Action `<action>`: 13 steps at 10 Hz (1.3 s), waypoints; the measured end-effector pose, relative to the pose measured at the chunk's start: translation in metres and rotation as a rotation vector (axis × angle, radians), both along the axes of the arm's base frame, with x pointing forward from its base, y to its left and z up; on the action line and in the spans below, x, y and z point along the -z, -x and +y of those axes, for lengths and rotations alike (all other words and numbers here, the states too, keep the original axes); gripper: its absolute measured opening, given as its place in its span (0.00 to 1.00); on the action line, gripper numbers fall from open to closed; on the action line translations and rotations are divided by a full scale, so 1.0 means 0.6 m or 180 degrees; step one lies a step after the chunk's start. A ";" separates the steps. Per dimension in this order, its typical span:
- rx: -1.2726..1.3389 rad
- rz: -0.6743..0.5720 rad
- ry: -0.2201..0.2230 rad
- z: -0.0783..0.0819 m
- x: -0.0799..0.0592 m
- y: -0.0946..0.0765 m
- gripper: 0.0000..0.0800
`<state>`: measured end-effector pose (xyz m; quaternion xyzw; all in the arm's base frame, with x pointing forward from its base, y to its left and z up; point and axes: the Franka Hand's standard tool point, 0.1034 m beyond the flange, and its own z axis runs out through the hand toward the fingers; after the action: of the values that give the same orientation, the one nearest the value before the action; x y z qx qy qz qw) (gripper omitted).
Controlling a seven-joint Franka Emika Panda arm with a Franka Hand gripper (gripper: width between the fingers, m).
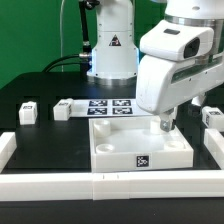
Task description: Assemble one leg
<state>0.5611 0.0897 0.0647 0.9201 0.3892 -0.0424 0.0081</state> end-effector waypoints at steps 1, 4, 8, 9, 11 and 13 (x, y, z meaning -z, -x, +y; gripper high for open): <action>0.0000 0.0000 0.0000 0.000 0.000 0.000 0.81; 0.0004 0.0004 -0.0003 0.000 0.001 0.001 0.81; 0.0004 0.0006 -0.0003 0.000 0.001 0.002 0.81; 0.0004 0.0007 -0.0003 0.000 0.001 0.002 0.81; -0.0392 -0.0235 -0.0111 -0.015 0.008 0.026 0.81; -0.0946 -0.0244 -0.0150 -0.055 0.022 0.084 0.81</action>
Offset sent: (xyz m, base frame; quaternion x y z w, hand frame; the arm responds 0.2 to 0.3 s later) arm 0.0000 0.0000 0.0000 0.0000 0.0000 0.0000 1.0000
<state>0.5106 0.0566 0.0513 0.8532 0.5214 0.0036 0.0076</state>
